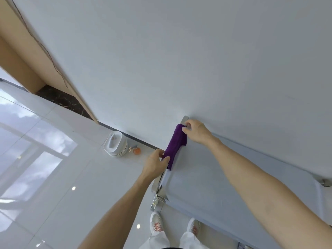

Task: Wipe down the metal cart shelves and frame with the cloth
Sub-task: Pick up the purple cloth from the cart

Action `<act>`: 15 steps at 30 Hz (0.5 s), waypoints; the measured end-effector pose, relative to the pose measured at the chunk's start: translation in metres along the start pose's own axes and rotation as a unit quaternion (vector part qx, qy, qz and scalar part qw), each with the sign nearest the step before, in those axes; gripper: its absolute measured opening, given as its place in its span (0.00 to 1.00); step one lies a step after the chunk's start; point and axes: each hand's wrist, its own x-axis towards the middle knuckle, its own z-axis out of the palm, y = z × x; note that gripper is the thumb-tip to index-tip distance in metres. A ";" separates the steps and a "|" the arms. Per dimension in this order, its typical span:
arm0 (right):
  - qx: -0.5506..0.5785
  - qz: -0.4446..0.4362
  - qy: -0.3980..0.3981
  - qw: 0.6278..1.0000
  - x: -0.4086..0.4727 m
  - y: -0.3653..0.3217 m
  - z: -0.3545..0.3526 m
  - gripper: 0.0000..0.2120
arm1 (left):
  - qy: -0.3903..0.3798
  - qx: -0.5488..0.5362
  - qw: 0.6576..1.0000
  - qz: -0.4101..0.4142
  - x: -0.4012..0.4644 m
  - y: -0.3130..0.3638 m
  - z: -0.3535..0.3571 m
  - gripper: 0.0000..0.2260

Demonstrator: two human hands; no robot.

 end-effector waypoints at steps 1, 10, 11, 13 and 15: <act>0.000 0.000 0.000 1.000 0.007 -0.002 0.002 0.10 | 0.008 0.005 1.000 0.001 0.002 0.001 0.005 0.16; -0.030 -0.017 -0.006 0.999 0.043 0.005 0.018 0.07 | 0.122 0.020 0.991 -0.041 0.016 0.007 0.026 0.01; -0.036 -0.014 -0.009 0.999 0.045 0.006 0.018 0.07 | 0.130 0.021 0.990 -0.042 0.017 0.007 0.027 0.01; -0.050 -0.005 -0.019 0.999 0.045 0.008 0.015 0.11 | 0.140 0.021 0.989 -0.039 0.017 0.007 0.026 0.03; -0.050 -0.001 -0.013 0.999 0.045 0.014 0.011 0.12 | 0.146 0.014 0.989 -0.028 0.015 0.006 0.024 0.05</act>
